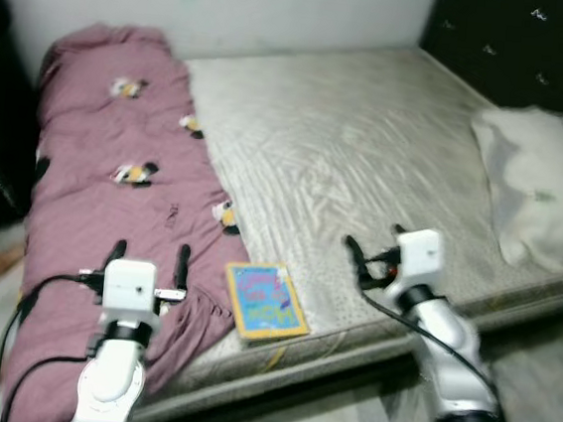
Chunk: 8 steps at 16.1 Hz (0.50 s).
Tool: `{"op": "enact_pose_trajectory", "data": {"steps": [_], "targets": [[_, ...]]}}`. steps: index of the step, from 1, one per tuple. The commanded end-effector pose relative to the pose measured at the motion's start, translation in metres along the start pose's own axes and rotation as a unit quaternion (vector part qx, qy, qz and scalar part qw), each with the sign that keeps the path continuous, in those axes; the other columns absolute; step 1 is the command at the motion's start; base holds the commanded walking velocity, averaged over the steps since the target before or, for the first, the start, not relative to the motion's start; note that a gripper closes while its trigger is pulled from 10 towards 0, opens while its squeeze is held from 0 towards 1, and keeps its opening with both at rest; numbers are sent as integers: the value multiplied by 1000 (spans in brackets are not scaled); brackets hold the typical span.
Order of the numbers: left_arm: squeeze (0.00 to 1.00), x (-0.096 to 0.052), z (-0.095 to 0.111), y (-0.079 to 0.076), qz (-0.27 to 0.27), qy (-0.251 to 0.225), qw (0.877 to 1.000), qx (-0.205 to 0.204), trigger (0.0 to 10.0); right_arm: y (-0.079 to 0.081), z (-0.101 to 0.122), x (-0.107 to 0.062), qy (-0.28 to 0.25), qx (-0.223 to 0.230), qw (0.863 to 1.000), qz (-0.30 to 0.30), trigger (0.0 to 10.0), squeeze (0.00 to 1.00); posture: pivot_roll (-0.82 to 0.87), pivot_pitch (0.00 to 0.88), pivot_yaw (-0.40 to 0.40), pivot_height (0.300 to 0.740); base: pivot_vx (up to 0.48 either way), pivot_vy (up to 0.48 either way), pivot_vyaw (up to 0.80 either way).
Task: Clean up the room
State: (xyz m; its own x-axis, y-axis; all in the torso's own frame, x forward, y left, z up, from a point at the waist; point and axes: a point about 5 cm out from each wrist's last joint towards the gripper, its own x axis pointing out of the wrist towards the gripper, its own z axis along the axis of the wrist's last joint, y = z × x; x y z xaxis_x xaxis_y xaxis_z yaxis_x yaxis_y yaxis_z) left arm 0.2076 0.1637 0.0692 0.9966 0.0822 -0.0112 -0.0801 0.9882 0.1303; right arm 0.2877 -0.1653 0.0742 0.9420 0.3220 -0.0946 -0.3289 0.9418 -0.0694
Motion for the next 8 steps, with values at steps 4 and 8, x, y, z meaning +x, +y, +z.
{"op": "enact_pose_trajectory", "data": {"steps": [4, 8], "targets": [[0, -2, -2, 6, 7, 7, 1000, 10, 10000, 6, 5, 3, -9, -6, 1000, 16, 10000, 0, -16, 0, -4, 740, 0, 0, 800], [0, -2, -3, 5, 6, 8, 1000, 14, 10000, 7, 4, 3, -9, -5, 1000, 18, 10000, 0, -16, 0, -5, 740, 0, 0, 800]]}}
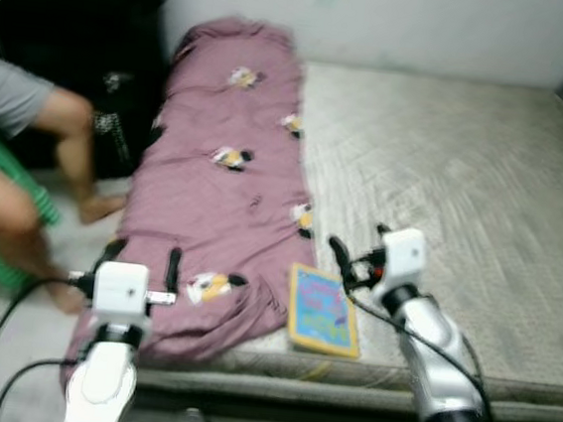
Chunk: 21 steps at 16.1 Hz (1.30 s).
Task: Clean up the room
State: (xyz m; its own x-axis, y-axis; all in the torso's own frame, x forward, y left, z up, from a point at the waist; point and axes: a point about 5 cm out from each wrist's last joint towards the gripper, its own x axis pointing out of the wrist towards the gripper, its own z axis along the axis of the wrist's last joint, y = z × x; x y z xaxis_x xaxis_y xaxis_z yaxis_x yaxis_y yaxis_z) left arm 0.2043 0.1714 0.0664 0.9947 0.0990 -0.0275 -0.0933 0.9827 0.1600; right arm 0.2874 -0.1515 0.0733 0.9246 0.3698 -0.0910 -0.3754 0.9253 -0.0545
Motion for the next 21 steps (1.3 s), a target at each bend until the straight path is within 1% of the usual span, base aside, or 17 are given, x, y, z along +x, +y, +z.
{"op": "enact_pose_trajectory", "data": {"steps": [1, 5, 7, 9, 21], "targets": [[0, 1, 1, -2, 0, -1, 1000, 0, 10000, -6, 4, -2, -6, -10, 1000, -7, 10000, 0, -15, 0, -5, 740, 0, 0, 800], [0, 0, 0, -2, -2, 0, 1000, -2, 10000, -7, 3, -2, -5, -9, 1000, -10, 10000, 0, -14, 0, -6, 740, 0, 0, 788], [0, 0, 0, -2, -4, -1, 1000, -5, 10000, -8, 2, -2, -2, -2, 1000, -16, 10000, 0, -16, 0, -6, 740, 0, 0, 0], [0, 0, 1, -3, -9, -1, 1000, -9, 10000, -9, 3, -1, -3, -3, 1000, -18, 10000, 0, -16, 0, -6, 740, 0, -277, 0], [0, 1, 1, -5, -11, -3, 1000, -13, 10000, -10, 3, 0, -1, -1, 1000, -22, 10000, 0, -23, 0, -6, 740, 0, -329, 0]]}}
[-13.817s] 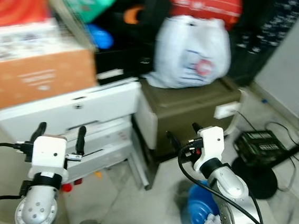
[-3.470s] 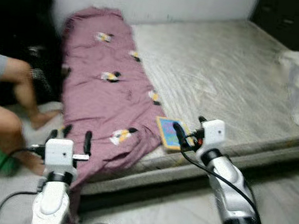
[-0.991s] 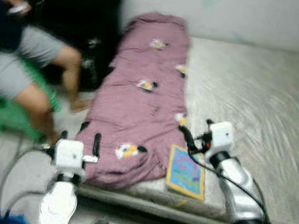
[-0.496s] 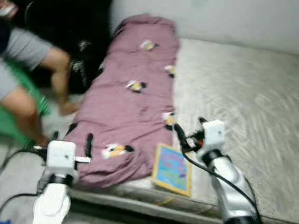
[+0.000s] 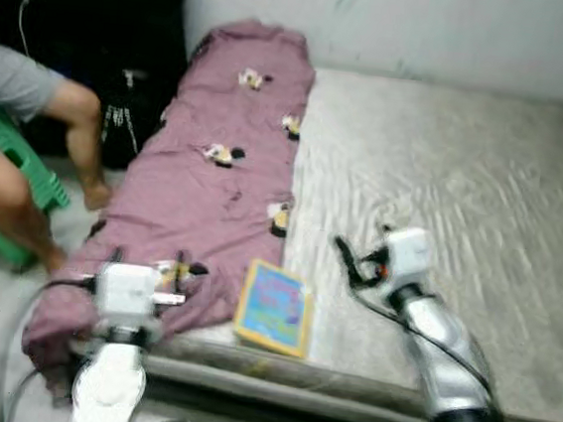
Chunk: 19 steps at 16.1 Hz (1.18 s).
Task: Clean up the room
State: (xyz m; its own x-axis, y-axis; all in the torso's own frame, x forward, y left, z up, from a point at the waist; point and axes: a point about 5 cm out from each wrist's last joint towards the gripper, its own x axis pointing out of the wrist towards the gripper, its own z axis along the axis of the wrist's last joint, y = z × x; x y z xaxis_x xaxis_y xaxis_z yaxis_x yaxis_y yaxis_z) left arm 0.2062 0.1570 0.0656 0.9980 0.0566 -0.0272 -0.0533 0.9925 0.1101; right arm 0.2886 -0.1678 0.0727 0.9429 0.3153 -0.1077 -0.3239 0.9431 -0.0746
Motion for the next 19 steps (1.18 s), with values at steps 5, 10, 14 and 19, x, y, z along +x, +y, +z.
{"op": "enact_pose_trajectory", "data": {"steps": [5, 10, 14, 19], "targets": [[0, 1, -1, 9, 8, 0, 1000, 12, 10000, 5, 5, 5, -11, 7, 1000, 6, 10000, 0, -22, 0, -6, 740, 0, -340, 0], [0, 2, 0, 9, 7, -1, 1000, 12, 10000, 6, 4, 5, -10, 7, 1000, 5, 10000, 0, -21, 0, -4, 740, 0, -272, 0], [0, 5, -1, 8, 1, 1, 1000, 11, 10000, 0, 5, 5, -19, 14, 1000, -20, 10000, 0, -33, 0, 34, 740, 0, 0, 0], [0, 12, -1, 11, 0, -2, 1000, 16, 10000, 7, -1, 0, -12, 16, 1000, -14, 10000, 0, -34, 0, 25, 740, 0, 0, 0]]}}
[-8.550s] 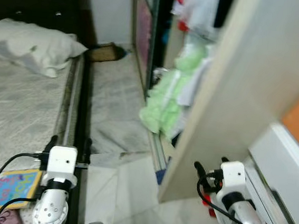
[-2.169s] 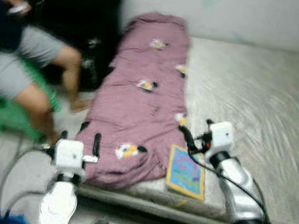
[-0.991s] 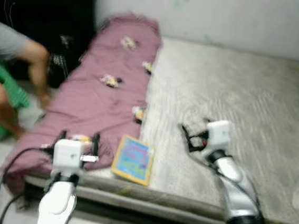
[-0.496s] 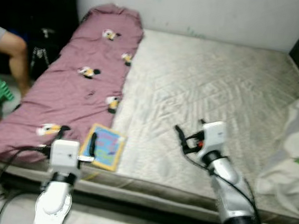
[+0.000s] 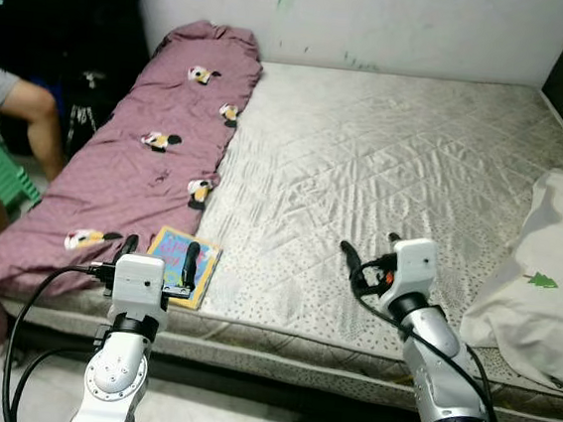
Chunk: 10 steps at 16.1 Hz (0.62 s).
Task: Clean up the room
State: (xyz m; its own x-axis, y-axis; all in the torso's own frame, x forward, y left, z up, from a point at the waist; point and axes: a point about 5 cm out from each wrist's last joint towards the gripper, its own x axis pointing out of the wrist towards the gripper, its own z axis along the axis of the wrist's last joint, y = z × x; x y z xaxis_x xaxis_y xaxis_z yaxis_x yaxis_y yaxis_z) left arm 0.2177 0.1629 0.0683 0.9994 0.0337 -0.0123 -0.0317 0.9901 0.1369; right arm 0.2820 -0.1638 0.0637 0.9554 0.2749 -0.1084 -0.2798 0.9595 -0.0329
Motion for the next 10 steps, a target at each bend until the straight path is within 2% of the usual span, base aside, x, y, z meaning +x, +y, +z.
{"op": "enact_pose_trajectory", "data": {"steps": [1, 6, 8, 10], "targets": [[0, -4, -5, 4, 19, 9, 1000, -1, 10000, 1, 9, 8, -11, -12, 1000, 18, 10000, 0, -12, 0, -3, 740, 0, 0, 0], [0, -18, -8, 9, 58, 15, 998, -4, 10000, 10, 16, 27, -9, -20, 998, 57, 10000, 0, 57, 0, -64, 740, 0, 0, 0], [0, -20, -9, 12, 63, 17, 998, -2, 10000, 17, 15, 28, -8, -18, 998, 65, 10000, 0, 58, 0, -64, 740, 0, 0, 0], [0, -18, -8, 12, 61, 15, 998, -9, 10000, 16, 13, 25, -7, -16, 998, 64, 10000, 0, 44, 0, -51, 740, 0, 0, 0]]}}
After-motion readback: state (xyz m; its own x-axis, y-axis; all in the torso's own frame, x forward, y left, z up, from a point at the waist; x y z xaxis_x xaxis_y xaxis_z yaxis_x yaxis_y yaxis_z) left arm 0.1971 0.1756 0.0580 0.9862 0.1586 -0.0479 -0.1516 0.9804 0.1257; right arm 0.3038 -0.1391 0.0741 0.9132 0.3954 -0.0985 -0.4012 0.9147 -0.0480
